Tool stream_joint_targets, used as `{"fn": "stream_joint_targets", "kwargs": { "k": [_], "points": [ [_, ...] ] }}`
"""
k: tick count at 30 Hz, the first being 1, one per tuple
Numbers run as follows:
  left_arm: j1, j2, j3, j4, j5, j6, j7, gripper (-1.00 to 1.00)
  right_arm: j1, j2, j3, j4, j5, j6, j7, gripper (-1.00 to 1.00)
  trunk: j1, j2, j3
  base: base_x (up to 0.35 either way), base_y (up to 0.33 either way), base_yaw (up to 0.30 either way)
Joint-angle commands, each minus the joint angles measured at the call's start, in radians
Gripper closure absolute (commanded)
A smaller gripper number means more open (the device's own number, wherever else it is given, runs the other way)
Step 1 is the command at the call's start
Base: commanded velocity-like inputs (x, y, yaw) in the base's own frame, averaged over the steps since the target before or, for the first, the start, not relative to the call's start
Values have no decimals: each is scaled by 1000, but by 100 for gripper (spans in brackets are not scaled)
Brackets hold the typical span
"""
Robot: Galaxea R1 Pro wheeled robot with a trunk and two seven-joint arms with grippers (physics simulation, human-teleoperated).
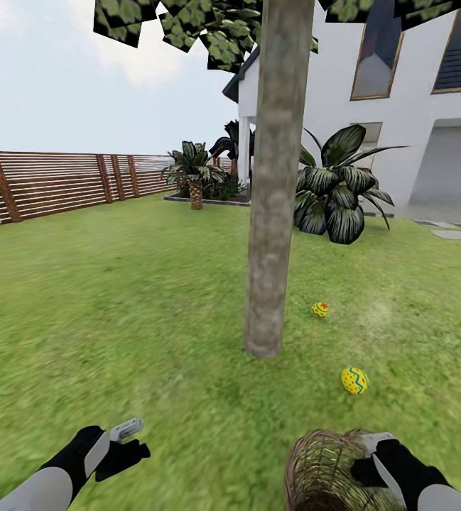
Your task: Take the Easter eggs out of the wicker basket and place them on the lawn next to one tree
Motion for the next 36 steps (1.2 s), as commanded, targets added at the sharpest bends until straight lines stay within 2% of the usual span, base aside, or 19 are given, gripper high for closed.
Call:
{"fn": "stream_joint_targets", "kwargs": {
  "k": [1,2,4,17,24,32,36],
  "points": [
    [0,0,2,-1,7,6,1,-100,0,-9,5,-2,4,6,22,-100,0,0,-1,0,0,0],
    [0,-1,2,-1,7,6,1,-100,0,-18,6,-2,7,6,49,-100,0,0,-1,0,0,0],
    [0,-2,2,-1,7,6,1,-100,0,-20,8,-2,9,4,60,-100,0,0,-1,0,0,0],
    [0,-2,4,-1,9,6,-1,-100,0,-11,11,-2,12,1,59,-100,0,0,-1,0,1,0],
    [0,-4,5,-1,10,6,-1,-100,0,-12,11,-2,12,1,59,-100,0,0,-1,-184,153,0],
    [0,-6,4,-1,10,5,-1,-100,0,-11,12,-2,13,1,59,-100,0,0,-1,-20,101,0],
    [0,-7,4,0,10,5,-1,-100,0,-11,12,-2,13,1,59,-100,15,-28,-14,-1,4,0]
  ]
}}
